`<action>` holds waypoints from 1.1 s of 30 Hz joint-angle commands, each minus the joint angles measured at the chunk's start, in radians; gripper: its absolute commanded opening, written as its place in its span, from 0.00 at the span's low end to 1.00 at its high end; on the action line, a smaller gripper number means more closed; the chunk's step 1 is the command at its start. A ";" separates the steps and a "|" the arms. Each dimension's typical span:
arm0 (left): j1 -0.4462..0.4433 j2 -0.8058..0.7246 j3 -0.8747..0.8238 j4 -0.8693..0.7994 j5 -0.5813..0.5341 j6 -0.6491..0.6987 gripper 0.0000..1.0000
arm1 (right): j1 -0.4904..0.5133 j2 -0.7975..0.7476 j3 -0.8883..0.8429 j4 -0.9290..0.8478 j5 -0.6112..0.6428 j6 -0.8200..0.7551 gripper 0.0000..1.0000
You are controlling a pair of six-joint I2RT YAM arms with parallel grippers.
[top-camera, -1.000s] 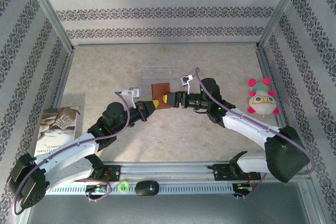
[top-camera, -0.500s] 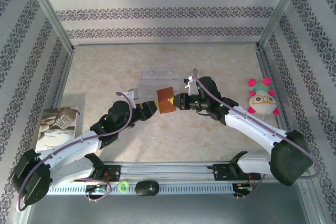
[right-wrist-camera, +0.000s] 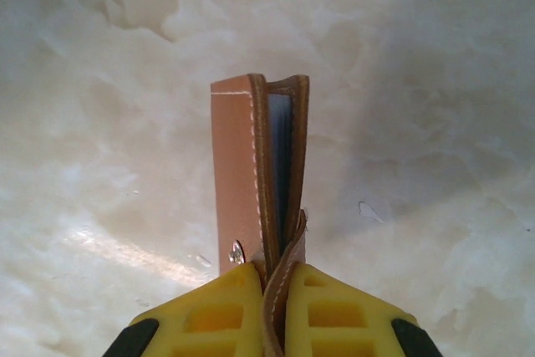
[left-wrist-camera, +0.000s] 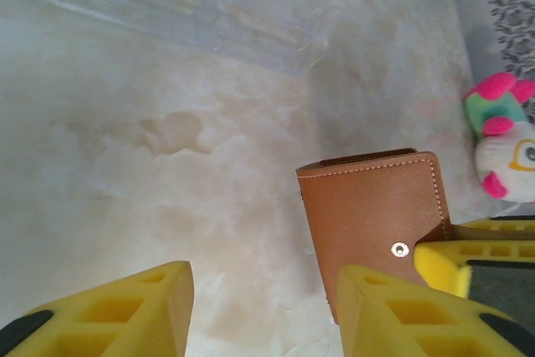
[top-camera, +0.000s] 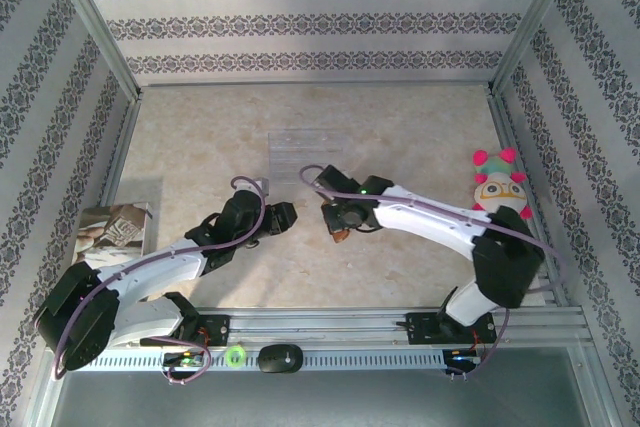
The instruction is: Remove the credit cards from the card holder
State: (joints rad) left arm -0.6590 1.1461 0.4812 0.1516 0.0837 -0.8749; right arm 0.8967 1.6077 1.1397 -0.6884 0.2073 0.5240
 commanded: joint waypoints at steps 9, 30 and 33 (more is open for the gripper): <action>0.128 -0.208 -0.063 -0.183 -0.045 -0.052 0.46 | 0.103 0.187 0.148 0.000 0.037 -0.013 0.32; 0.131 -0.099 -0.101 -0.042 0.056 -0.096 0.44 | 0.093 0.082 0.069 0.122 -0.009 0.025 0.26; 0.131 -0.080 -0.104 -0.025 0.068 -0.101 0.44 | 0.093 0.067 0.065 0.115 0.023 0.022 0.09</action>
State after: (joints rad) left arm -0.5407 1.0538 0.3866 0.0719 0.1291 -0.9535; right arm 0.9970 1.7134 1.2198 -0.5770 0.1936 0.5423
